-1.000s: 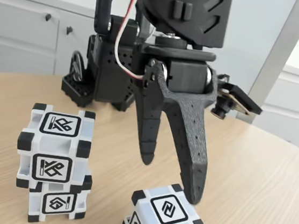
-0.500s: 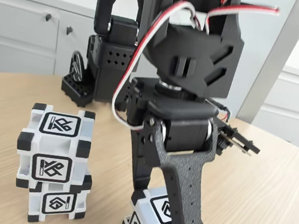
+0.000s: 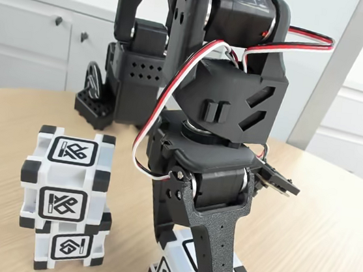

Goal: Stack cubes from left to right.

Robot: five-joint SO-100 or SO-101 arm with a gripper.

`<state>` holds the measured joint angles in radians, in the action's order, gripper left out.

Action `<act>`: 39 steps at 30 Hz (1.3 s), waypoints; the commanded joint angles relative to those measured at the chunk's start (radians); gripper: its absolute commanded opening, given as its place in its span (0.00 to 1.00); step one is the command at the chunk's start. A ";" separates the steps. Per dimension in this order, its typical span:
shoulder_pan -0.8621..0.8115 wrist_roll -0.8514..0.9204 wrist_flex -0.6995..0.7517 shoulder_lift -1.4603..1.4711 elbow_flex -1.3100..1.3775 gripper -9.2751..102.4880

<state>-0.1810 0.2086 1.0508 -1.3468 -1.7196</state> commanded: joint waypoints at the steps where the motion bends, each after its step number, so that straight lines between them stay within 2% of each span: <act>1: 0.008 0.014 0.003 -0.006 0.044 0.39; 21: 0.009 -0.057 0.005 -0.018 0.043 0.23; 28: -0.009 -0.072 0.005 -0.055 0.044 0.22; 39: -0.012 -0.114 0.011 -0.311 0.041 0.22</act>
<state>-0.1810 0.1089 1.0538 -1.5647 -1.7135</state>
